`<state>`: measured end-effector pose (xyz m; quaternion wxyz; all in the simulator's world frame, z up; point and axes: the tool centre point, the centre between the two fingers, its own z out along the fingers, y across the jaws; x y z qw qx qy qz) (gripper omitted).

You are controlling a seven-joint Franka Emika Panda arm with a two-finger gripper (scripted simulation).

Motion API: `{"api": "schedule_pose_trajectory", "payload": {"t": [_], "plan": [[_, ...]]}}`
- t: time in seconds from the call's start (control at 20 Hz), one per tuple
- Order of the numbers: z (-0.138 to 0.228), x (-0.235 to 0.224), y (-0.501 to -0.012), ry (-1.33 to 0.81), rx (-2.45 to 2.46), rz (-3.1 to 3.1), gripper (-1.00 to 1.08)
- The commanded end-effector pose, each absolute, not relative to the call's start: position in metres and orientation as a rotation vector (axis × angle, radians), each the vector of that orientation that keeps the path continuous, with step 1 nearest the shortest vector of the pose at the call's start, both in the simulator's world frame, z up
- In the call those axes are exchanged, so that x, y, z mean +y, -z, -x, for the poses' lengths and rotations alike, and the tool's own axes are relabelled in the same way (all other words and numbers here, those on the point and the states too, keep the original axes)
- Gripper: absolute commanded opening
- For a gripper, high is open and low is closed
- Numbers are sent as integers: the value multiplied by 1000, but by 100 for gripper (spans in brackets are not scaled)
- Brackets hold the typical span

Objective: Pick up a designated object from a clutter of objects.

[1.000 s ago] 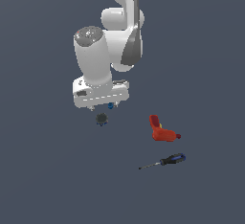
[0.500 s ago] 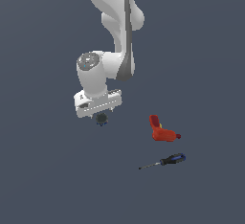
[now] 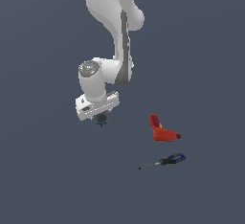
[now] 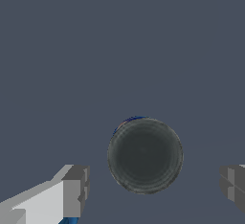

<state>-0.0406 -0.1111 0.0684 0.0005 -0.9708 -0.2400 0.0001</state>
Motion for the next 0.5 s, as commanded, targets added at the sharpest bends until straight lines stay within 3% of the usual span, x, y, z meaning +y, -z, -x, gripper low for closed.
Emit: {"api": "schedule_pose_trajectory", "payload": {"t": [0.0, 0.45], "plan": [[42, -112, -65, 0, -771, 3045, 100], [43, -112, -54, -1, -770, 3045, 100]]}}
